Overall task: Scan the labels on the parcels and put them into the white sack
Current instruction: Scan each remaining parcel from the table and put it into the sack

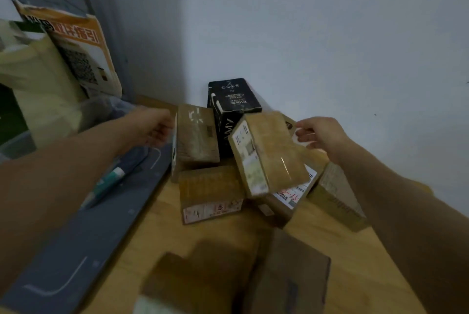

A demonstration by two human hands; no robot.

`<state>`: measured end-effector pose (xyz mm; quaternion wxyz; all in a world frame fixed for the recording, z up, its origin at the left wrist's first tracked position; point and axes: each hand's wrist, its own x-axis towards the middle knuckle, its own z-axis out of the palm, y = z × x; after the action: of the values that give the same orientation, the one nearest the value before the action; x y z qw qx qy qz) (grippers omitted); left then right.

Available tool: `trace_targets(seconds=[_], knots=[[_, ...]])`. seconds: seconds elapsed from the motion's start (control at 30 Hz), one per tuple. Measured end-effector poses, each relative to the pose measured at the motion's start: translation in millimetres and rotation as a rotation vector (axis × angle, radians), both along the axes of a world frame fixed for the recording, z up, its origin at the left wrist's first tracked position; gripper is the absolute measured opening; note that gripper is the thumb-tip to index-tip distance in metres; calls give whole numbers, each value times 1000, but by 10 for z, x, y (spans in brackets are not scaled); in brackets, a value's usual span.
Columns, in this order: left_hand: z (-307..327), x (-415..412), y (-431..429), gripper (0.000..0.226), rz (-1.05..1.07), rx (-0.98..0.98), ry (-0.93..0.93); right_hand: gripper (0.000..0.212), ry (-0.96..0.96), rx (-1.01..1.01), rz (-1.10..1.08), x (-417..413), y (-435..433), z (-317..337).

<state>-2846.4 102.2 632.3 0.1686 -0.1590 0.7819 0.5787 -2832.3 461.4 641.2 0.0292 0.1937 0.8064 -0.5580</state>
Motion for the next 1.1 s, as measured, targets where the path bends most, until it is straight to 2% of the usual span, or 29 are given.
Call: trace_targets(seconds=[0.07, 0.13, 0.3, 0.43, 0.57, 0.7, 0.9, 1.1], knots=[[-70, -65, 54, 21, 37, -167, 113, 22, 26, 84, -52, -109, -16, -57], [-114, -104, 89, 19, -58, -399, 217, 28, 30, 191, -11, -186, -45, -140], [-191, -311, 294, 54, -97, -523, 290, 54, 29, 421, 213, -389, -80, -292], [-261, -581, 403, 75, -62, -532, 314, 78, -25, 507, 324, -622, -121, -362], [-208, -939, 567, 76, -73, -631, 342, 103, -102, 516, 326, -820, -184, -481], [-167, -1214, 820, 85, -206, -588, 366, 104, -123, 689, 374, -928, -269, -578], [-184, -1425, 818, 83, -263, -520, 276, 112, -151, 689, 438, -1038, -304, -626], [-115, -1316, 801, 80, -386, -475, 121, 109, -119, 570, 515, -899, -197, -639]])
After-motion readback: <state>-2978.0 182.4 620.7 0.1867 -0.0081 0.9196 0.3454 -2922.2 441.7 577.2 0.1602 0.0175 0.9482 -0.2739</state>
